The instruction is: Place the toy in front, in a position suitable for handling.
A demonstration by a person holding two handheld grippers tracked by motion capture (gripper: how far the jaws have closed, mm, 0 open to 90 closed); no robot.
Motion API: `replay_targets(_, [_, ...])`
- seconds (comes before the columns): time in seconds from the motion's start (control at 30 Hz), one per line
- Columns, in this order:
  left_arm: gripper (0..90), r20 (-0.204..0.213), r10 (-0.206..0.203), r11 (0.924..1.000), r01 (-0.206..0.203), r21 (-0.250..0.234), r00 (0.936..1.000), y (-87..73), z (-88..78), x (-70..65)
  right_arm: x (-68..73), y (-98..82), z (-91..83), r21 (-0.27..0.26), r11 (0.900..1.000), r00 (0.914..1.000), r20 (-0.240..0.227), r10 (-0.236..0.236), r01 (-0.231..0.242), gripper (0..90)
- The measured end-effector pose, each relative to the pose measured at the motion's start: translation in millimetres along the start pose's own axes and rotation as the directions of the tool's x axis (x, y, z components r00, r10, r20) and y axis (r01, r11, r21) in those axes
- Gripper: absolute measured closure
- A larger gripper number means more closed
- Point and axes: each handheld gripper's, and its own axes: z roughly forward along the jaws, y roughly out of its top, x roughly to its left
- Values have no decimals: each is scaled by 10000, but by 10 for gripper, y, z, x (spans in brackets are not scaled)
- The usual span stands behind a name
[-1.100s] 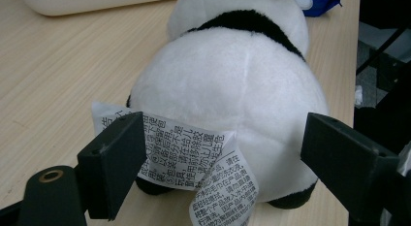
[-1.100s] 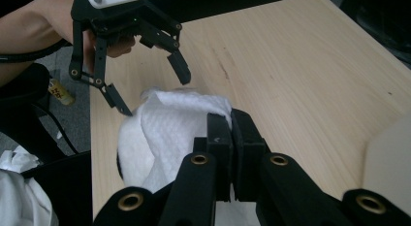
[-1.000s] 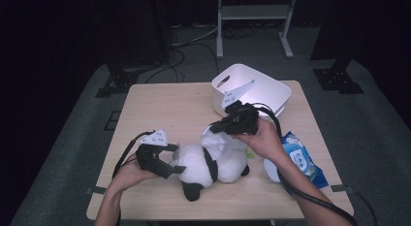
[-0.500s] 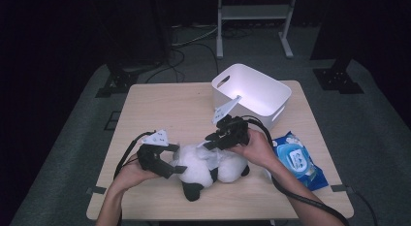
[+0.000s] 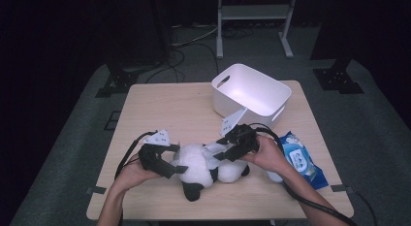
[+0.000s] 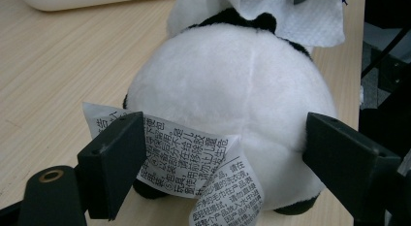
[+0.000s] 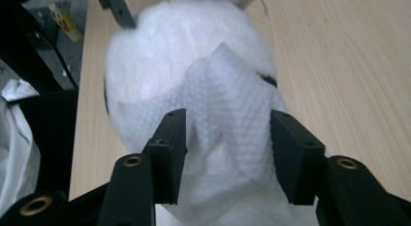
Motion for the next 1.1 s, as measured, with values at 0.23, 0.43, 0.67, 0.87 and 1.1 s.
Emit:
replay_targets(0.23, [151,14,-23,10000,23,-65,10000,15,37,5,17,-88,90,389,9992,9996,281,-104,93,588])
replay_targets(0.43, [152,153,104,9999,-104,-7,9998,38,79,7,-2,-160,108,404,9976,9984,116,558,-562,692])
replay_targets(0.67, [151,572,418,9989,-405,-228,9975,88,145,65,48,-242,30,515,9910,9923,-73,1238,-1233,742])
replay_targets(0.87, [150,1062,630,9974,-589,-417,9924,108,184,89,85,-319,-36,407,9893,9900,-116,1407,-1401,761])
replay_targets(1.1, [150,1135,476,9977,-417,-536,9924,62,165,115,56,-242,-56,96,9894,9894,-22,1449,-1449,826])
